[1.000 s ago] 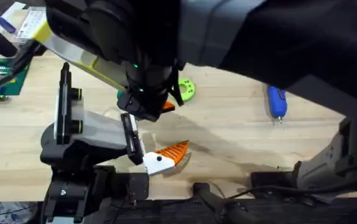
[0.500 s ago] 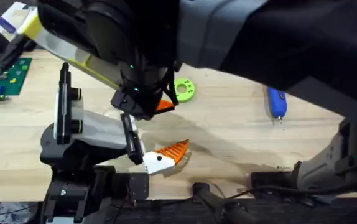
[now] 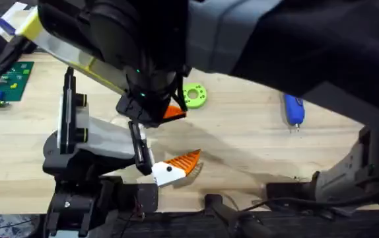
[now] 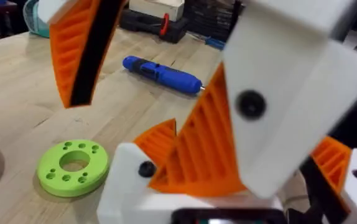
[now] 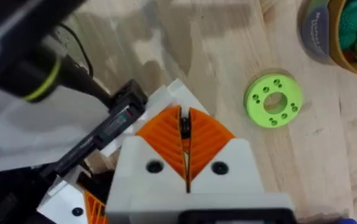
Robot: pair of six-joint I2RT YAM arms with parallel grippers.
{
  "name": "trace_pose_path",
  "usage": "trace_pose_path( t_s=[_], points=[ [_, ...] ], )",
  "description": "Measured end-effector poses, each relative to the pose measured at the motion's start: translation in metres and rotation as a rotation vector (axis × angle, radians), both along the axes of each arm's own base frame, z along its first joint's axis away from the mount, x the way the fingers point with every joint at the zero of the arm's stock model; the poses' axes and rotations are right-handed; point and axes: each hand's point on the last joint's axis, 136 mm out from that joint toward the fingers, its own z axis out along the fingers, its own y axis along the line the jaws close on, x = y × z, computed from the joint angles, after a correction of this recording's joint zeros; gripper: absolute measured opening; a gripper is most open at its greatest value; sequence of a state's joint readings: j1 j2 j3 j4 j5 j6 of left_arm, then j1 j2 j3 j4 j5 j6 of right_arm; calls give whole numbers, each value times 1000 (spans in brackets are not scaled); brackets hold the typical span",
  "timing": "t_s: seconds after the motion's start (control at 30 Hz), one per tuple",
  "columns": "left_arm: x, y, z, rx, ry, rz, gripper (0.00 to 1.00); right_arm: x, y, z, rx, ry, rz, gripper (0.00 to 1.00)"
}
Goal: Pick up the gripper from the table and insert it into the empty holder that is missing its gripper. Then pick up a screw, insert it into the mounting hole, and use the screwdriver to tighten it. Finally, clean up the table by picking up the vegetable and placing it into the bucket.
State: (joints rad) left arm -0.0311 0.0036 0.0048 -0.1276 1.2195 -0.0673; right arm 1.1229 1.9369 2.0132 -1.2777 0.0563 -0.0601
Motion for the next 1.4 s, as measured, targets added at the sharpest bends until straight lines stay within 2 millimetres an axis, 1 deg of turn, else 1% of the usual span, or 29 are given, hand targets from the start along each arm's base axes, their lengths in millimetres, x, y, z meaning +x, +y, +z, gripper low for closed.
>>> trace_pose_path(
  t_s=[0.17, 0.23, 0.3, 0.33, 0.37, 0.43, 0.47, 0.5, 0.57, 0.6, 0.67, 0.9, 1.03, 1.1, 1.4],
  points=[
    [-1, 0, 0, -1, 1, -4, 987, -1, -1, 0, -5, 3, 0, 12],
    [-1, 0, 0, -1, 0, -4, 987, -1, -1, 0, -6, 2, 1, 103],
    [-1, 0, 0, -1, 0, -4, 987, 0, -2, -1, -9, 1, 0, 157],
    [-1, 0, 0, -1, 0, -5, 986, 0, -2, -1, -10, 0, -5, 216],
    [-1, 0, 0, -1, 1, -7, 986, 2, -3, -1, -15, -8, -5, 297],
    [-2, -1, 0, -2, 3, -9, 986, 5, -5, 0, -19, -17, -12, 406],
    [-2, -1, 0, -2, 6, -12, 987, 7, -6, 0, -25, -26, -15, 508],
    [-2, -1, 0, -3, 7, -12, 987, 9, -8, 0, -28, -32, -20, 576],
    [-2, -1, 0, -3, 9, -12, 987, 12, -9, 1, -30, -40, -26, 697],
    [-2, -1, 0, -4, 10, -12, 987, 14, -10, 1, -34, -44, -27, 738],
    [-2, -1, 0, -4, 11, -11, 987, 14, -11, 2, -36, -49, -27, 774],
    [-2, -1, 0, -5, 13, -11, 987, 15, -11, 2, -37, -52, -28, 806],
    [-2, -1, 0, -5, 13, -11, 987, 16, -13, 3, -43, -60, -27, 914],
    [-2, -1, 0, -5, 14, -11, 987, 17, -13, 3, -45, -63, -28, 940],
    [-2, -1, 0, -5, 14, -11, 987, 18, -14, 4, -46, -67, -28, 972]
  ],
)
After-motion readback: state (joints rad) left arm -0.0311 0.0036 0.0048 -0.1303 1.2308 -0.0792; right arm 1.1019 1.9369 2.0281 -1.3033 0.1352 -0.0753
